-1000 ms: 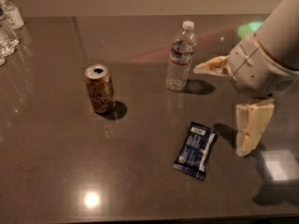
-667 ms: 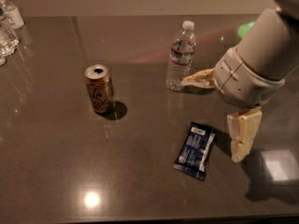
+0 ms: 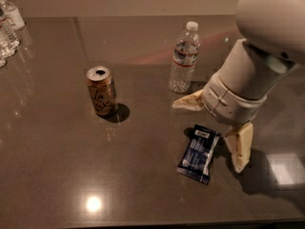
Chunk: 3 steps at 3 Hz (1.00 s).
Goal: Pick rxbar blueberry
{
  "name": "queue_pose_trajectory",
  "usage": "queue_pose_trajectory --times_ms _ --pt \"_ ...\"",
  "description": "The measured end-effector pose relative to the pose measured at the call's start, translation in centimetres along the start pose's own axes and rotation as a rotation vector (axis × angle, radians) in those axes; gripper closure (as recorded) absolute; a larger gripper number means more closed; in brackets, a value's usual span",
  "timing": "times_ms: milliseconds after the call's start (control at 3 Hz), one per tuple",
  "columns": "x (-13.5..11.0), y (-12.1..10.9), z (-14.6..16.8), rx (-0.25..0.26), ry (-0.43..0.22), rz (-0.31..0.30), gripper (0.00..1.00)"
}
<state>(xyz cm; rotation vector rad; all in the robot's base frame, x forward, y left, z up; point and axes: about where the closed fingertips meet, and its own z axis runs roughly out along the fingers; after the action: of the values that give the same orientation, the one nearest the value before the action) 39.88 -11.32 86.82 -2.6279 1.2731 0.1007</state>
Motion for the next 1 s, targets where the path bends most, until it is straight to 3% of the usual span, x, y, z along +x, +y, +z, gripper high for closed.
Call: queue_pose_trajectory --times_ms 333,1000 --pt "0.2 0.6 1.4 -0.042 0.032 -0.099 0.00" --pt "0.6 1.2 3.5 -0.129 0.106 -0.209 0.00"
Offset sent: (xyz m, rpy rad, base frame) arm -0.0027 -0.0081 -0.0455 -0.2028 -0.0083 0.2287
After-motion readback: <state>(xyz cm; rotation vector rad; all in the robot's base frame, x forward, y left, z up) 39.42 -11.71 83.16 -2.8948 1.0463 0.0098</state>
